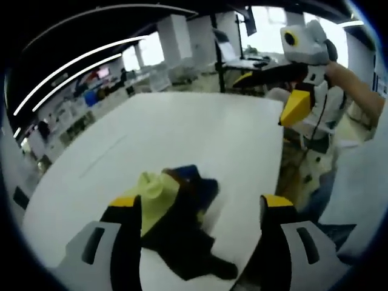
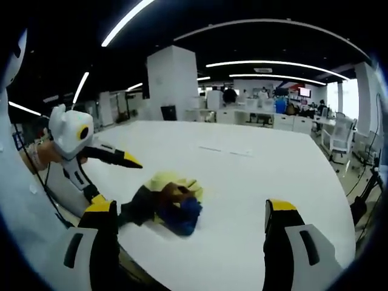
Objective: Fold the garment on the visible template until the final outline fits inside the template.
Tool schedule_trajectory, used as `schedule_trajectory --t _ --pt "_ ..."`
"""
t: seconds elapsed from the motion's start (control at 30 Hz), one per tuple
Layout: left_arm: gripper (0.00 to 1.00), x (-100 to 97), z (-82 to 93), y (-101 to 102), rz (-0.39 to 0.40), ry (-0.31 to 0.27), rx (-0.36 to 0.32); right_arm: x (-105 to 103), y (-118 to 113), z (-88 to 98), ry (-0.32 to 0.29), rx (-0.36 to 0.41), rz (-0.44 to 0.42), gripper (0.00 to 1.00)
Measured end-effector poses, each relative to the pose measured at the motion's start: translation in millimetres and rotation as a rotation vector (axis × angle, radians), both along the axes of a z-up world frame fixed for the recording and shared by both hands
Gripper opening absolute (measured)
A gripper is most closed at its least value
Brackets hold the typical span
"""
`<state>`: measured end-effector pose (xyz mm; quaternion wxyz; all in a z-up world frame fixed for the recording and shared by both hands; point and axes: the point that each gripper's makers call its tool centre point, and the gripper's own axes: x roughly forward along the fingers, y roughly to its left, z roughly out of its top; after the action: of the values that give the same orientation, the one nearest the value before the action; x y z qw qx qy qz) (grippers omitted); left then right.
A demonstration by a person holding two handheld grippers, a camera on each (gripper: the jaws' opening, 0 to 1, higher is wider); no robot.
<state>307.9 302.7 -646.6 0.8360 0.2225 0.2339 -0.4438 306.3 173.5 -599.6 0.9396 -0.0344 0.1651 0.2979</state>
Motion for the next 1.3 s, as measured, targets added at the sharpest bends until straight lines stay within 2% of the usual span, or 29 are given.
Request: schedule_trajectory --t 0.2,0.33,0.6,0.73,0.83,0.97,1.13,1.3 --pt "0.61 2.9 -8.0 -7 -0.021 0.019 0.006 6 -6 0.8 -0.003 0.009 -0.005 1.0" --pt "0.49 0.4 -12.1 -15 -0.025 0.072 -0.019 10 -10 -0.9 -0.002 0.015 -0.011 1.0" --pt "0.34 7.4 -26.3 -20 -0.022 0.089 0.017 13 -14 -3.2 0.0 0.04 -0.019 1.0" --pt "0.21 10.4 -30.6 -21 -0.009 0.084 0.04 14 -19 -5.9 0.005 0.044 -0.026 1.0" --pt "0.16 15.4 -35.7 -19 0.003 0.073 0.066 15 -22 -5.7 0.005 0.049 -0.034 1.0" --pt "0.16 17.9 -47.6 -14 -0.003 0.056 0.14 15 -23 -5.3 0.004 0.054 -0.032 1.0" --pt "0.2 25.1 -57.5 -10 0.02 0.027 0.168 15 -24 -4.5 0.001 0.061 -0.038 1.0" --pt "0.24 29.6 -68.7 -9 0.02 0.027 0.194 15 -27 -4.3 0.001 0.059 -0.04 1.0"
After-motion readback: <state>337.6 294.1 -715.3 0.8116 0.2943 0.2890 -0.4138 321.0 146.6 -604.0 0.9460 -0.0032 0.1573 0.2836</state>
